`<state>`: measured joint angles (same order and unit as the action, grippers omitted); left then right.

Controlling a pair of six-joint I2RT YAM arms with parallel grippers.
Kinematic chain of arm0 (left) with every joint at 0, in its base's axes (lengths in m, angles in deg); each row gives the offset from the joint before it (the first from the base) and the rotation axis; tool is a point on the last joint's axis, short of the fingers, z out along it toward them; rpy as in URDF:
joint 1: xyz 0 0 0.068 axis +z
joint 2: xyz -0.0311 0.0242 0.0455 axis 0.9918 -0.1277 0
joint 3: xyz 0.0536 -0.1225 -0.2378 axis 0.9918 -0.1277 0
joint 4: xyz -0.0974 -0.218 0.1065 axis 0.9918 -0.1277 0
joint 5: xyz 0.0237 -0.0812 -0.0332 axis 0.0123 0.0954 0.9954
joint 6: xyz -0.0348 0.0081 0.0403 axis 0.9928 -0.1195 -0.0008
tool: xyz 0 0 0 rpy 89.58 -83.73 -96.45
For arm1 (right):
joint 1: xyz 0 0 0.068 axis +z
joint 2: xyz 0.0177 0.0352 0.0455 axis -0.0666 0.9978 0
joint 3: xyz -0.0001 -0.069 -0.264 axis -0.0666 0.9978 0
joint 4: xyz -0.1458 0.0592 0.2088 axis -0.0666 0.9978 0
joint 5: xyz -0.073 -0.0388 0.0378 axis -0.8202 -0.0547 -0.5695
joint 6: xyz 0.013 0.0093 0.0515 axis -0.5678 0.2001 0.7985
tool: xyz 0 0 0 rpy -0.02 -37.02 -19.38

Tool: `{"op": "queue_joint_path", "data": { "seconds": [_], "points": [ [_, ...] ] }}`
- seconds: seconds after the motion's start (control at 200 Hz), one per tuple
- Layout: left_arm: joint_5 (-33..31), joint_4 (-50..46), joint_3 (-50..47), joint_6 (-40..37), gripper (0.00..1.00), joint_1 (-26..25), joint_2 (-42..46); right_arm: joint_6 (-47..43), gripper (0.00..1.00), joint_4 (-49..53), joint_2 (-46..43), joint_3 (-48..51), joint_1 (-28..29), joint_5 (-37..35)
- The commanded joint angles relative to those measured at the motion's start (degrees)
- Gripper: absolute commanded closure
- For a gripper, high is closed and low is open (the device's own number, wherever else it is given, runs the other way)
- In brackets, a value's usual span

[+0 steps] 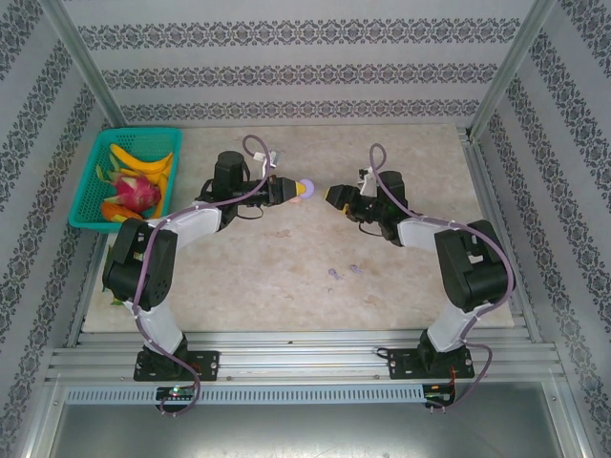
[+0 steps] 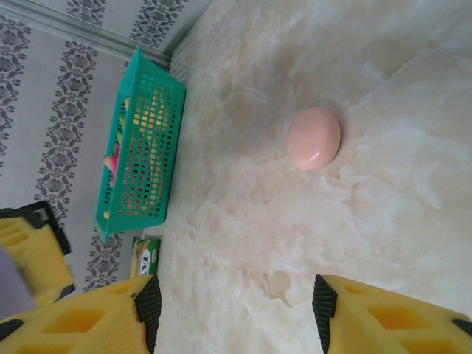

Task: Insert the wireless bluetooth earbuds into the charging case

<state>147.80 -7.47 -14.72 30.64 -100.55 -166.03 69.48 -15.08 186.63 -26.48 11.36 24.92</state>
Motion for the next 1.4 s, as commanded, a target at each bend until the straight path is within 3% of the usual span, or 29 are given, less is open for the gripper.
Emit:
{"op": "queue_joint_path", "data": {
  "seconds": [0.0,0.54,0.859,1.184,1.399],
  "points": [
    [1.06,1.05,1.86,-0.77,0.99,-0.09,-0.22,-0.5,0.41,-1.4,-5.49,-0.22,-0.26,1.31],
    [0.87,0.52,3.49,-0.51,0.99,-0.22,-1.15,-0.38,0.41,0.23,-2.08,-7.72,5.64,1.17],
    [1.29,0.56,3.26,-0.55,1.0,-0.58,0.08,1.87,0.46,-2.48,1.8,-6.01,2.64,-0.43],
    [1.42,0.88,3.89,-0.24,1.0,-1.27,0.36,2.28,0.48,-3.19,3.91,-5.79,3.15,-0.02],
    [1.13,0.44,4.05,-0.76,1.0,-1.29,0.02,2.25,0.48,-3.33,0.72,-3.66,1.61,0.67]
  ]
}}
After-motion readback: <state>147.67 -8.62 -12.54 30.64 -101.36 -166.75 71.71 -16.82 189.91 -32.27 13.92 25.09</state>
